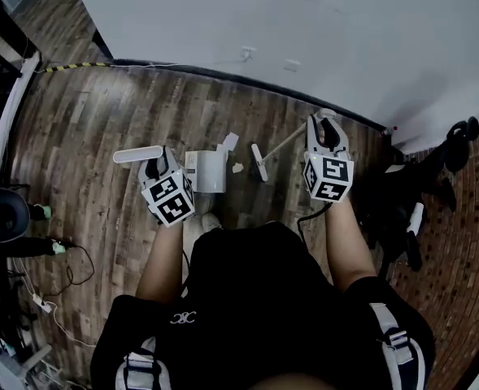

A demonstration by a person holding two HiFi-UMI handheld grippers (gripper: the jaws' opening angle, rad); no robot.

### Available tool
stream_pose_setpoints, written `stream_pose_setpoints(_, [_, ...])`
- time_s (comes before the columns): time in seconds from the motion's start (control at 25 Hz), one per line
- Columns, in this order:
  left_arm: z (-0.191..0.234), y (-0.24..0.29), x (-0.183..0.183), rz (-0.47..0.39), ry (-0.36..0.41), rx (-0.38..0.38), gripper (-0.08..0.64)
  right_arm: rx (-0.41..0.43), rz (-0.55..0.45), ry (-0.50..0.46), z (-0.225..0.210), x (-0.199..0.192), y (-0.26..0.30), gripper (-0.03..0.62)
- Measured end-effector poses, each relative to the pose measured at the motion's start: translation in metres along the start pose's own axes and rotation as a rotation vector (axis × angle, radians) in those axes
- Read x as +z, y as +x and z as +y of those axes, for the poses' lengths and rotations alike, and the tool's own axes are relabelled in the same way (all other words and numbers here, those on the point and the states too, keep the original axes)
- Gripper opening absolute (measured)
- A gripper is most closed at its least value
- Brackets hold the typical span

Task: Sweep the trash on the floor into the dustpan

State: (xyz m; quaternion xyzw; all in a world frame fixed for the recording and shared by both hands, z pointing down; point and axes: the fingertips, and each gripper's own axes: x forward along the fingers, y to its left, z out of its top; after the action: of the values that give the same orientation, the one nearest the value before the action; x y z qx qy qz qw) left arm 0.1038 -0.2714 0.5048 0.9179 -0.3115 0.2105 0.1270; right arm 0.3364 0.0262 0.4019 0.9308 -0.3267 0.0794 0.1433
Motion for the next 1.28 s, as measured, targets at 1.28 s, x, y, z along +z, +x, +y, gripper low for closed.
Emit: stream_pose_setpoints(1.28, [0.014, 0.056, -0.148, 0.120, -0.394, 0.736, 0.109, 0.770, 0.061, -0.118, 0.111, -0.059, 0.279, 0.097])
